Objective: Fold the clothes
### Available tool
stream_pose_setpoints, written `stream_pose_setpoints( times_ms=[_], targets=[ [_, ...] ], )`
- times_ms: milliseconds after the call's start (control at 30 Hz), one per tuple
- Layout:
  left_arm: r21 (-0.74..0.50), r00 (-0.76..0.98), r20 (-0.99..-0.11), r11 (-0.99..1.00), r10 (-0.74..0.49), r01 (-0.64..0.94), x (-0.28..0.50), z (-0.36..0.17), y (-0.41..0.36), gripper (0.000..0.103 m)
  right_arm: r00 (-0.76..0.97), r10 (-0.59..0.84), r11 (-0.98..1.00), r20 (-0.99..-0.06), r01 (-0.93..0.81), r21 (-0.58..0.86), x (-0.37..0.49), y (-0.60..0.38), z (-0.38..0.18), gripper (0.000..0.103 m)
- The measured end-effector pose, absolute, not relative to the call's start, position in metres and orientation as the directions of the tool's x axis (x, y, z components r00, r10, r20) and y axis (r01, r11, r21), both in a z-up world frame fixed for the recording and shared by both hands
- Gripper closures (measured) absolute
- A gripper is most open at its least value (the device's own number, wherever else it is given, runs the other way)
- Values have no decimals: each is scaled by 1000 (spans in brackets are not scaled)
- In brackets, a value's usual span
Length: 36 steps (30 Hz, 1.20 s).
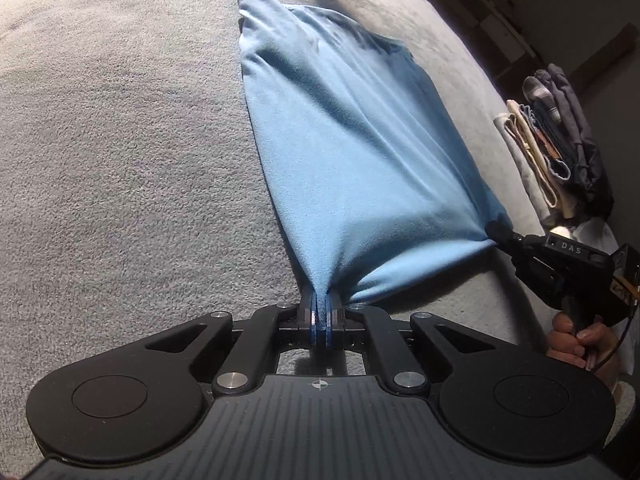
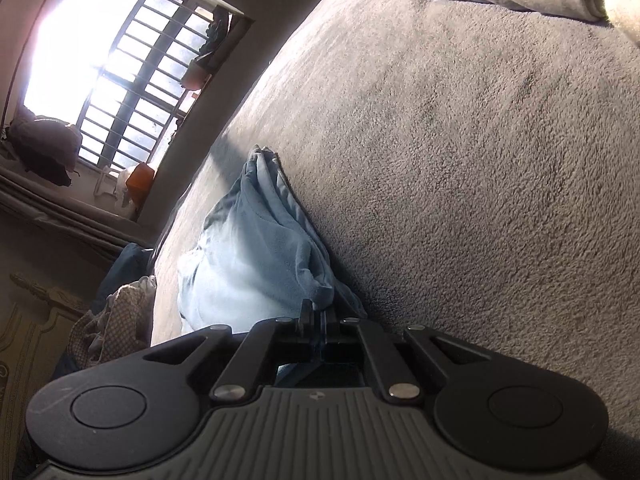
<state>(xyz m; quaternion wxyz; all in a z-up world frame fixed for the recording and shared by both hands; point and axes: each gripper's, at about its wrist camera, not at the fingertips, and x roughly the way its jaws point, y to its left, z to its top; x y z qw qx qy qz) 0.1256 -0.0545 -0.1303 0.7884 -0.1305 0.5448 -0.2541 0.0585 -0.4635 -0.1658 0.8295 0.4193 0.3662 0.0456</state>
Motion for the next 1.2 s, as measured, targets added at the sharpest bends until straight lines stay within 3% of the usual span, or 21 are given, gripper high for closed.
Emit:
stream_pose_setpoints(
  times_ms=[200, 267, 333, 500, 767, 900, 967, 1033, 1200],
  targets=[
    [-549, 247, -769, 807, -590, 217, 126, -134, -41, 95, 703, 421, 637, -574, 222, 739, 56, -479, -159, 93],
    [-565, 247, -761, 800, -600, 202, 127, -133, -35, 88, 711, 411, 634, -570, 227, 740, 52, -490, -153, 85],
    [-575, 252, -754, 795, -607, 196, 129, -132, -32, 79, 724, 377, 650, -578, 238, 722, 49, -500, -148, 65],
    [-613, 225, -742, 775, -632, 153, 137, -141, -31, 72, 670, 432, 641, -604, 244, 728, 70, -501, -154, 54],
    [-656, 194, -714, 740, -672, 149, 141, -149, -36, 71, 555, 572, 612, -603, 201, 765, 97, -487, -165, 56],
    [-649, 177, -719, 740, -672, 176, 142, -151, -42, 73, 531, 606, 572, -593, 228, 788, 99, -494, -171, 70],
    [-627, 179, -733, 754, -656, 197, 141, -149, -47, 77, 519, 611, 570, -597, 235, 787, 99, -495, -173, 74],
    [-615, 187, -742, 764, -644, 193, 142, -150, -48, 94, 517, 601, 582, -610, 240, 777, 99, -494, -172, 89],
    [-616, 194, -738, 763, -646, 196, 138, -147, -45, 101, 536, 570, 610, -622, 231, 758, 91, -485, -161, 95]
  ],
)
